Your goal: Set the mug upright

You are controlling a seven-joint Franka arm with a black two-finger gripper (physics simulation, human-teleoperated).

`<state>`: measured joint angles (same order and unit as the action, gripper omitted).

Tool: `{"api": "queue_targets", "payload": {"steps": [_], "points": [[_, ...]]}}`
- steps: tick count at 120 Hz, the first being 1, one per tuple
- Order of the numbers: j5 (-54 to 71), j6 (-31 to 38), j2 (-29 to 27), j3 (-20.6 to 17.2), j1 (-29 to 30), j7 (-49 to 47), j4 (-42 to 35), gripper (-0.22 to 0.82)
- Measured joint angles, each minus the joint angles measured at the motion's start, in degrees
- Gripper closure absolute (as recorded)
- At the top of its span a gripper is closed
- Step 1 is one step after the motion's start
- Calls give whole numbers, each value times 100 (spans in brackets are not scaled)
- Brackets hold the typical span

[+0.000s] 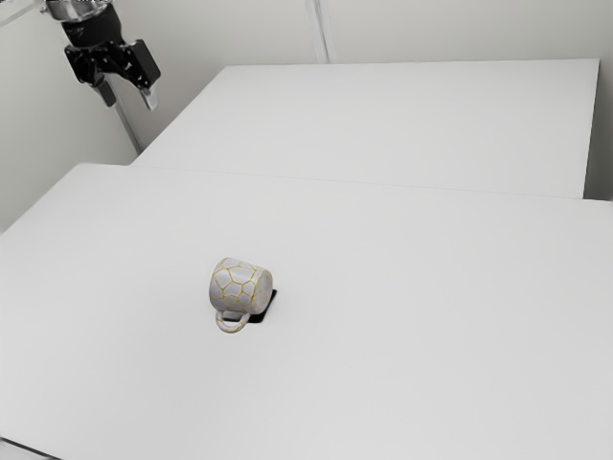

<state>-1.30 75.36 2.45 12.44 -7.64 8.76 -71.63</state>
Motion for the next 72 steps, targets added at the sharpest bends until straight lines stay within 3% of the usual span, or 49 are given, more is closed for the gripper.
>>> {"api": "queue_targets", "payload": {"steps": [22,36,49,72], "points": [[-47,123,11,32,-169,-71,-503,0],[-592,559,206,668,-429,2,-1483,0],[-1589,969,725,1146,162,319,-1904,0],[-3606,1344,1820,1248,687,1158,-2502,0]]}}
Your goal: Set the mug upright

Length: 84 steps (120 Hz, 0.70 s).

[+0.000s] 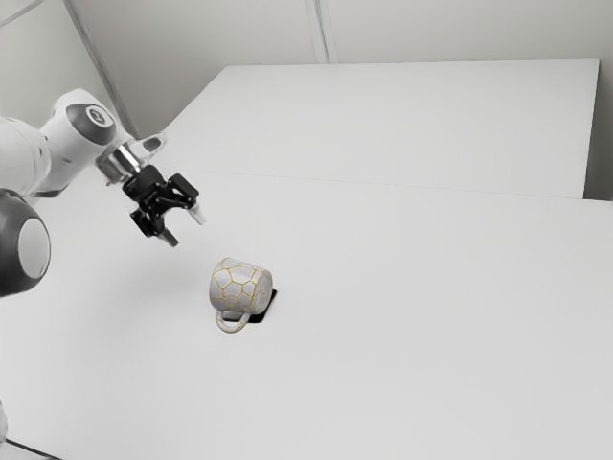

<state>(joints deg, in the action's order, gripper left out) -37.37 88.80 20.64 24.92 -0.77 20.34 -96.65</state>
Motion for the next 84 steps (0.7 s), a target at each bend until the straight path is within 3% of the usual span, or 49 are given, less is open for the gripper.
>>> {"api": "queue_targets", "payload": {"steps": [42,84], "points": [[-1988,289,120,4,50,1662,-1340,0],[-2919,172,104,0,42,2818,-1831,0]]}}
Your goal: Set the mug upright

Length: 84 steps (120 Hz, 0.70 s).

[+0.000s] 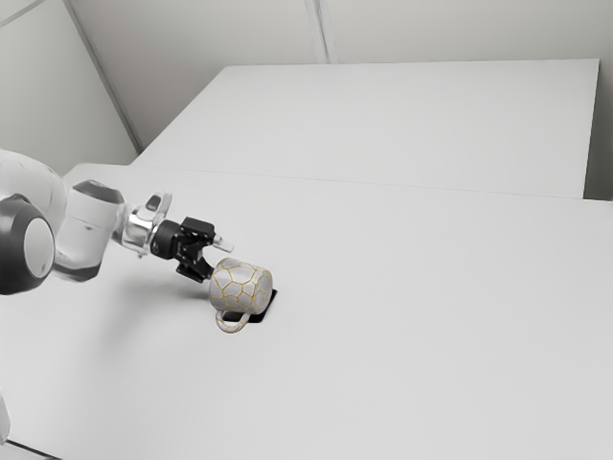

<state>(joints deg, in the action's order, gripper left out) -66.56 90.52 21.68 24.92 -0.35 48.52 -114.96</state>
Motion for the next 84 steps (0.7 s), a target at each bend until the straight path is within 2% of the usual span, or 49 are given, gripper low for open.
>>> {"api": "queue_targets", "payload": {"steps": [8,13,32,46,64,84], "points": [[-73,-19,-1,-3,-3,154,-23,0],[-116,-27,-3,-4,-5,242,-46,4],[-224,-41,-2,-2,-9,524,-128,43],[-259,-31,13,-4,-9,683,-171,61],[-303,-25,-44,-6,-8,836,-171,71],[-346,-101,-492,-36,-8,877,-110,75]]}}
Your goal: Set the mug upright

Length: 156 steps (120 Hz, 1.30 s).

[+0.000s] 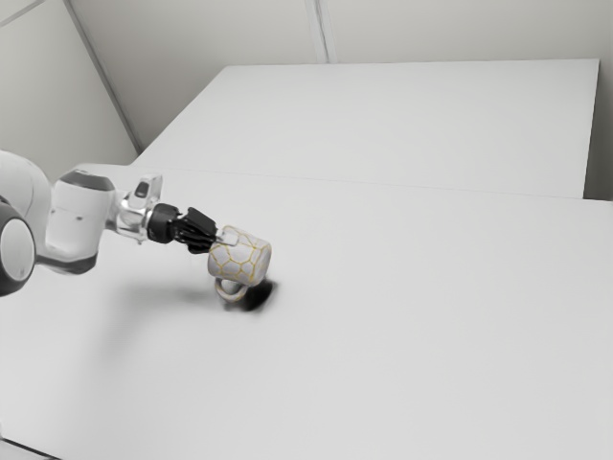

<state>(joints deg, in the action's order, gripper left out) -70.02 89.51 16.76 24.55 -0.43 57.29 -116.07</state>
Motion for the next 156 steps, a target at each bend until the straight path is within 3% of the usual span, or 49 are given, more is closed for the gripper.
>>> {"api": "queue_targets", "payload": {"steps": [18,44,76,92,117,141,156], "points": [[1423,388,-321,-357,-32,-172,756,77],[4278,1753,-570,-1063,-75,-968,851,78],[6585,3203,-632,-1760,-320,-2484,178,78],[7183,3644,-1326,-1817,-437,-3277,-678,78],[7409,4141,-1380,-1817,-429,-4269,-1017,78],[7338,4299,-1339,-1822,-407,-4879,-1033,37],[7320,4322,-1357,-1823,-411,-5166,-1031,21]]}}
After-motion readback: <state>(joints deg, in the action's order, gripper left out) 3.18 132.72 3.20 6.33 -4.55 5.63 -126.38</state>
